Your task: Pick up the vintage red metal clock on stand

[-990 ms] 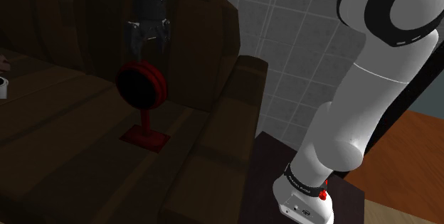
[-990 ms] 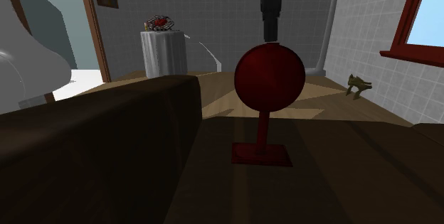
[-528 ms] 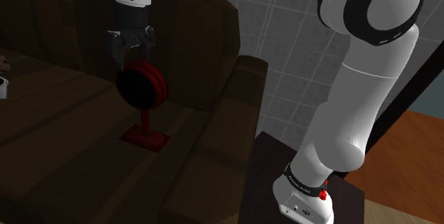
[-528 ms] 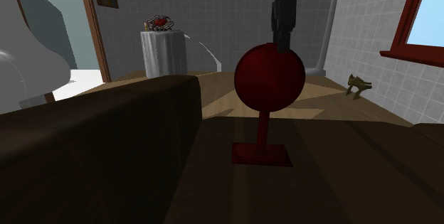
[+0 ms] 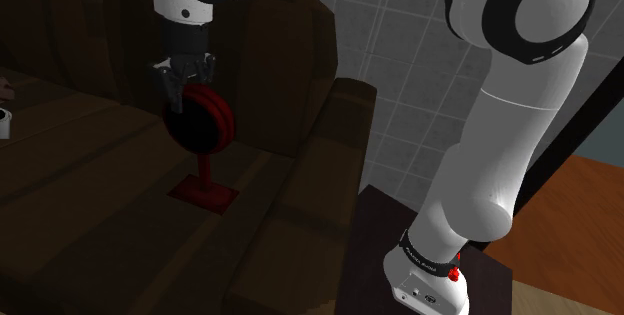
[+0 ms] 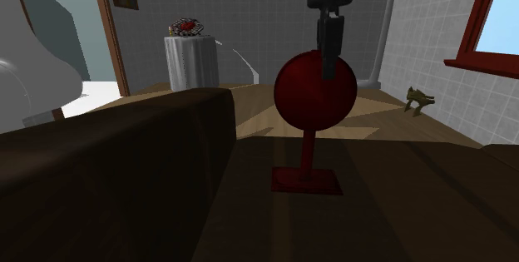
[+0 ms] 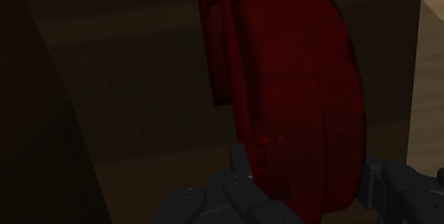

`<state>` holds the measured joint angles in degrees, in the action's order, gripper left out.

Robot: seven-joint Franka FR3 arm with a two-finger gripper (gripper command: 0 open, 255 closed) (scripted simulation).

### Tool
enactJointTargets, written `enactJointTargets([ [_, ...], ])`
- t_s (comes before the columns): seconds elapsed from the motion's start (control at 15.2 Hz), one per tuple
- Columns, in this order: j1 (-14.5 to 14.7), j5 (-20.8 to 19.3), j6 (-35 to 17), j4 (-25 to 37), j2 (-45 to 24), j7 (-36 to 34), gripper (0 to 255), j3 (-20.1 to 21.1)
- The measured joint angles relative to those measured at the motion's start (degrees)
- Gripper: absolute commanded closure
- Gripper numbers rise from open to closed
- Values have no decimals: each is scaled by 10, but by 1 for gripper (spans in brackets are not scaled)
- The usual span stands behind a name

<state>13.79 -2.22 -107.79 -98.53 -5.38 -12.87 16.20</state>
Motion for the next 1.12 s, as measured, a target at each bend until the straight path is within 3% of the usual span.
enactJointTargets([
  [0.53,0,0,3,2,0,0,255,0],
  [1.12,1,0,70,73,-4,1,255,1],
])
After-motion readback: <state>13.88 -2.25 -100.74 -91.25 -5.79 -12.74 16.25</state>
